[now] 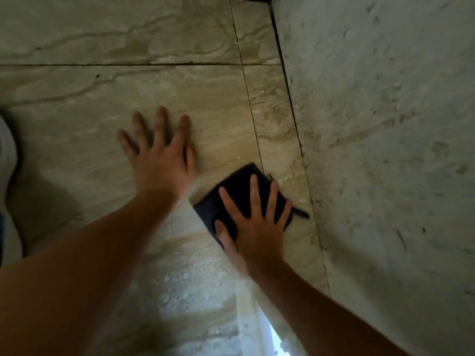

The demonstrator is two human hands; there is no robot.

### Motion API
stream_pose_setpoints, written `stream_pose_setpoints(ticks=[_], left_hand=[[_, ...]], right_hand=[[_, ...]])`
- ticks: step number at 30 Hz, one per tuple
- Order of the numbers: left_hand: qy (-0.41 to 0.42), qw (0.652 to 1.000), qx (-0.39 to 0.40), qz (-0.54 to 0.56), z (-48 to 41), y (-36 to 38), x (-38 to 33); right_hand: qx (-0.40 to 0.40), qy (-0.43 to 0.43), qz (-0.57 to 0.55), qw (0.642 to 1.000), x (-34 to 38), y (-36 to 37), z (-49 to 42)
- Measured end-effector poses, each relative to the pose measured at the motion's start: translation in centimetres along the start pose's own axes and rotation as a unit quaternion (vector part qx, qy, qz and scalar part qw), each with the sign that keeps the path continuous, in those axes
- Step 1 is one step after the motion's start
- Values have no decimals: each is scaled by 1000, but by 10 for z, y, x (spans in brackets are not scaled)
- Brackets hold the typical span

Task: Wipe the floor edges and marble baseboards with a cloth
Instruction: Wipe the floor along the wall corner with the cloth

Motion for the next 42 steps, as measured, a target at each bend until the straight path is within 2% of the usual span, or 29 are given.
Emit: stream_pose_setpoints(ticks=[2,4,7,9,12,15,18,21,24,27,30,33,37,40,42], left_hand=[[-5,1000,8,8,-3,2,0],[-11,1000,13,7,-2,3,1],[-12,1000,9,-10,-2,5,1],[-15,1000,7,-9,-5,6,2],[-20,1000,11,-8,-4,5,0],[-19,1000,20,-6,-3,3,-2],[-18,999,29,7,-1,3,-1],[-18,999,25,9,-2,3,1],[-31,999,20,10,-4,5,4],[-38,999,25,-3,-6,8,4],[-30,999,27,-11,-7,9,3],[-30,999,26,-7,-6,9,5],[-31,999,30,5,-6,9,6],[-32,999,42,6,-6,8,4],[-26,998,54,0,-7,9,3]], right_hand=[[-25,-7,18,1000,-1,-15,-48],[-41,21,7,999,-11,-31,-109],[-27,66,-23,997,-27,-47,-188],[-19,67,-22,997,-29,-49,-206],[-32,61,-19,997,-27,-43,-170],[-33,75,-2,997,-32,-22,-83],[12,59,21,998,-30,5,7],[36,50,19,998,-31,12,27],[7,52,13,999,-30,-11,-33],[-42,76,3,996,-34,-41,-141],[-32,53,-6,998,-26,-63,-249],[-16,21,5,1000,-16,-69,-286],[-57,22,-7,998,-18,-57,-192],[-27,48,4,998,-23,-25,-62],[1,53,3,999,-23,-13,-17]])
Point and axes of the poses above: each hand's wrist, its own z-axis away from the middle knuckle, its own y-axis out of the palm, x = y × z, the point moved 10 cm from there along -z, towards the middle knuckle, and after that the axes turned 2 degrees about z, right-handed, at the moved point
